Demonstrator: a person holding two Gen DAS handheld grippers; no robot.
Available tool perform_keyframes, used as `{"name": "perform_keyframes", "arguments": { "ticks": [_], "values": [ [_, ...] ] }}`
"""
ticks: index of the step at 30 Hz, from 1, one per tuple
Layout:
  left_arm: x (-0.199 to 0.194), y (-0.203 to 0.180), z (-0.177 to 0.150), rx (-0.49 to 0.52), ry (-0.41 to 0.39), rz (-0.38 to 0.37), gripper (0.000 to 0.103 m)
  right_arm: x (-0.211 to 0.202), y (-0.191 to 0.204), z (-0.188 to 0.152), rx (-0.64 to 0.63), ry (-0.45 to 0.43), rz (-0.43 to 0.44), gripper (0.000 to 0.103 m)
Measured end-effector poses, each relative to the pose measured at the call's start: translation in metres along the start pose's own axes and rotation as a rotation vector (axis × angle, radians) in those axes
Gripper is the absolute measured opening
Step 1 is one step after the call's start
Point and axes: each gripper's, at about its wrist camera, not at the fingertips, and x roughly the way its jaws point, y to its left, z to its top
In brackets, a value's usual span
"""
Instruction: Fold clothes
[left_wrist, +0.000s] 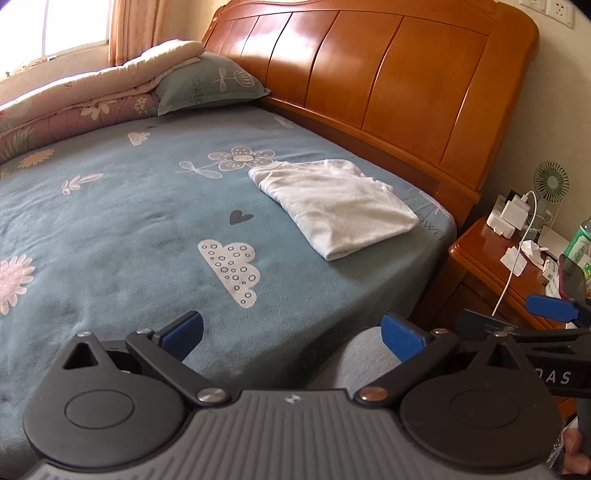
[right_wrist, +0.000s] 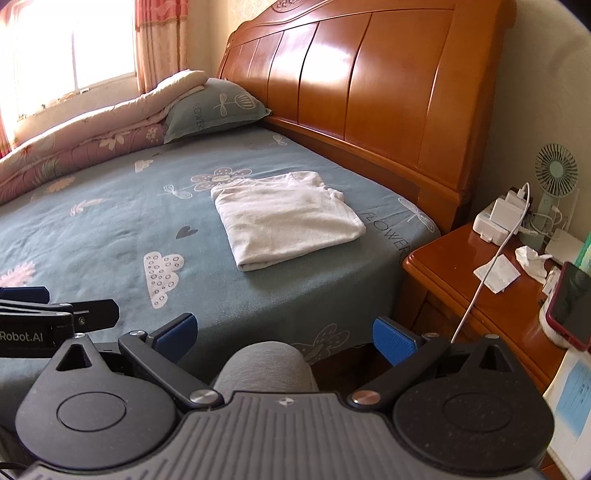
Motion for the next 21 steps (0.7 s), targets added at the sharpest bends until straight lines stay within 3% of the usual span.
{"name": "perform_keyframes", "arguments": {
  "ticks": [14,21],
  "values": [
    [0.0006,0.0031,-0.0021,-0.004,0.001,0.012,0.102,0.0004,0.0024,0.0000,0.013,0.001,0.001,0.103],
    [0.0003,0.0033,-0.0035,-0.001,0.003,-0.023,0.102,0.0057,0.0041,-0.0004,0.017,0.026,-0.008,0.103]
  ]
}}
